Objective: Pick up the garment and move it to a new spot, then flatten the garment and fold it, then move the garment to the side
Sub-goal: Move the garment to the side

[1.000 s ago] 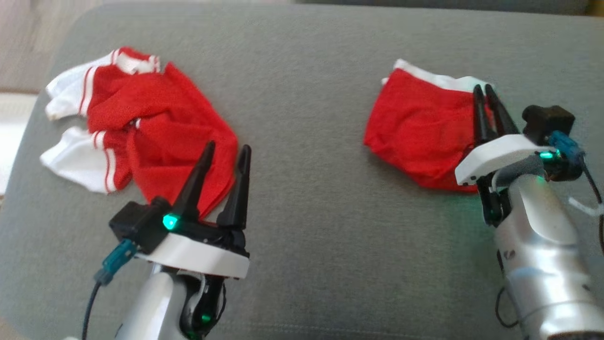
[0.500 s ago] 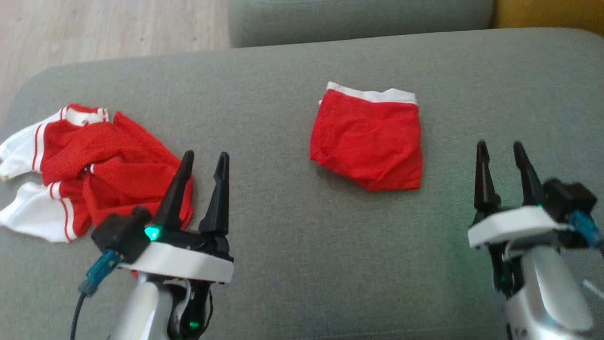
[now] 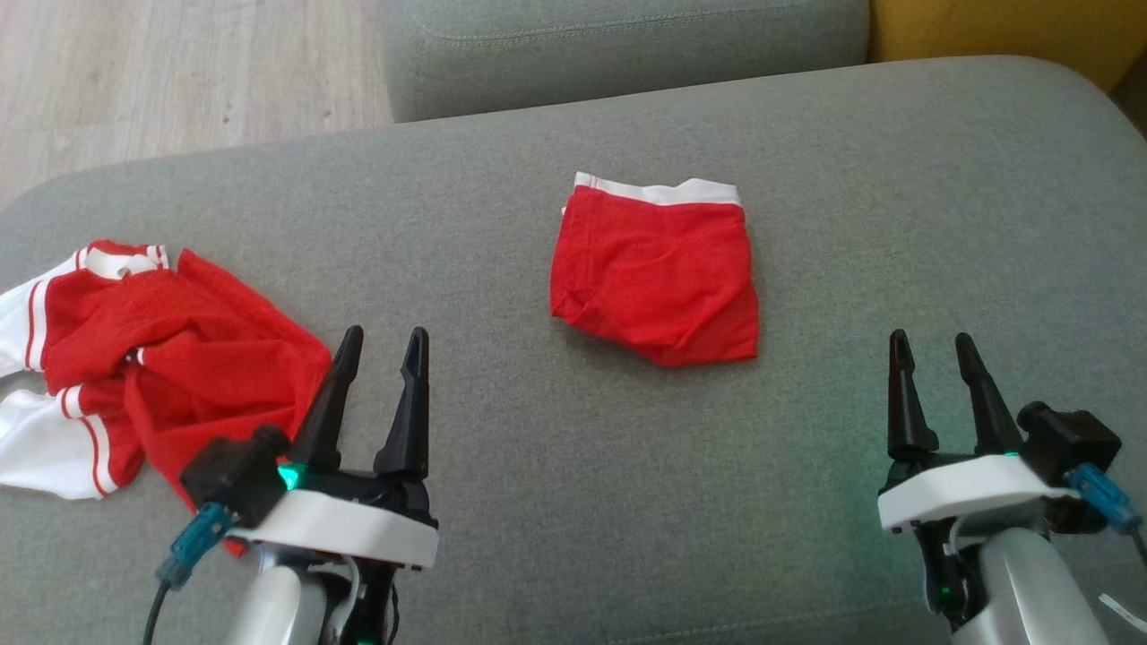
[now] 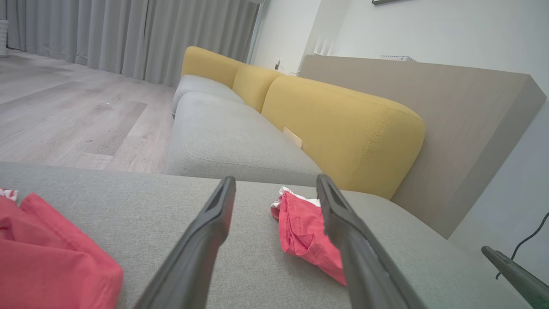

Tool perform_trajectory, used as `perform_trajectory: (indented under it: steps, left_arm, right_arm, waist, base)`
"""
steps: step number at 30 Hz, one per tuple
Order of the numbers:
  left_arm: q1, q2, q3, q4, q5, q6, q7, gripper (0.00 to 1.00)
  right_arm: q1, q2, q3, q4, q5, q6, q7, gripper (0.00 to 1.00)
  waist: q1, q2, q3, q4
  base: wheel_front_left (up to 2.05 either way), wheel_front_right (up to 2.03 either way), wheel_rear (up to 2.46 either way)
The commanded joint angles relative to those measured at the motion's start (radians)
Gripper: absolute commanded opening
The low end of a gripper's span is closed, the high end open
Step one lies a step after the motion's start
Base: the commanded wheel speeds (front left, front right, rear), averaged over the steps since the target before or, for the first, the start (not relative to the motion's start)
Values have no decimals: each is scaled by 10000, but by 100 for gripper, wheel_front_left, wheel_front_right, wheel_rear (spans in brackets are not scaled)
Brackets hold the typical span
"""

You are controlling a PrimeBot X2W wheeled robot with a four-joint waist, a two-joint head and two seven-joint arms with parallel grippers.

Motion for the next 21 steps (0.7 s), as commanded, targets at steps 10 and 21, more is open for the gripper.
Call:
perform_trajectory:
  steps: [10, 21]
  left_arm:
    - [-614, 24, -15, -363, 115, -132, -53, 100]
    - [-1250, 24, -521, -173, 159, -246, -53, 100]
  right_arm:
    - [-637, -15, -206, -357, -561, -9, 493, 100]
    - [-2428, -15, -324, 1079, -883, -9, 1973, 100]
  waist:
    - [0, 0, 641, 478]
    - [0, 0, 1780, 1464]
  base:
    - [0, 0, 0]
    - [0, 0, 0]
